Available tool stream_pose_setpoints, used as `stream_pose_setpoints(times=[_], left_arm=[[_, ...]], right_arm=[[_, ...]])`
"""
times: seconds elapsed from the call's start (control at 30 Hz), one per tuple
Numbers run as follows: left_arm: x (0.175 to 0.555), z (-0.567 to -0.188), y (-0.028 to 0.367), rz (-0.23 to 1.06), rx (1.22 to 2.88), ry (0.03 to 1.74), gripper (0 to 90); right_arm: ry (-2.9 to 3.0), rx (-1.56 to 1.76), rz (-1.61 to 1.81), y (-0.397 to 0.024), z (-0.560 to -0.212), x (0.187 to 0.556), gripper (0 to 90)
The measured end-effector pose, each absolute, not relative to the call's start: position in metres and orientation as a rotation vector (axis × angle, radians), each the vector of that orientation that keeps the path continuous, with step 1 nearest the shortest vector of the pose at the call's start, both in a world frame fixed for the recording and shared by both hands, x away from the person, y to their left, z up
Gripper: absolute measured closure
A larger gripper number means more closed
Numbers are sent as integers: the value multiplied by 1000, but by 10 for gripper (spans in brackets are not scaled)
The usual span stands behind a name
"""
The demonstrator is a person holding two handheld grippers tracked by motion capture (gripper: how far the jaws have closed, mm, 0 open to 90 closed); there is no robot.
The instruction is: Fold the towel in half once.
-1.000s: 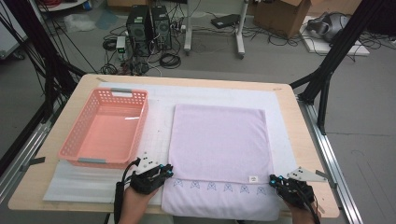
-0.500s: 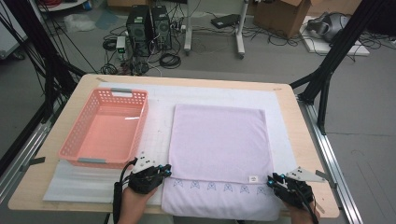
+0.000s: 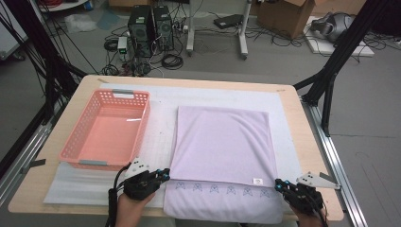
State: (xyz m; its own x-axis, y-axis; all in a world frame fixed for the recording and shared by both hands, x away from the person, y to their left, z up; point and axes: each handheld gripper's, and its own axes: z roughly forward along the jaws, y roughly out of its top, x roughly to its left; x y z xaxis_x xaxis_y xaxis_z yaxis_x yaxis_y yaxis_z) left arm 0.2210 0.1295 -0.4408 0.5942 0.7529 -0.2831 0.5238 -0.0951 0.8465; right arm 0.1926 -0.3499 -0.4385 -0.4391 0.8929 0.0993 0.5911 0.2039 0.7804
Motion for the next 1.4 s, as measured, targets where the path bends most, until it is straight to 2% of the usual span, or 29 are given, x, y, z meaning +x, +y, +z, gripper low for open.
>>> stream_pose_setpoints(times=[0.67,1.17,1.2,1.27,1.33,1.4], left_arm=[[160,-444,145,202,1773,1003,882],[132,-453,144,201,1905,967,877],[133,-454,142,222,1911,971,863],[135,-452,141,259,1889,977,647],[137,-448,141,301,1845,944,621],[144,-446,141,317,1807,940,595]], right_arm=[[2169,1353,1103,-349,-434,120,872],[2200,1360,1075,-350,-438,87,871],[2206,1350,1057,-348,-439,88,866],[2215,1369,1039,-346,-442,90,784],[2196,1374,1037,-347,-442,92,702],[2165,1383,1055,-348,-440,95,692]])
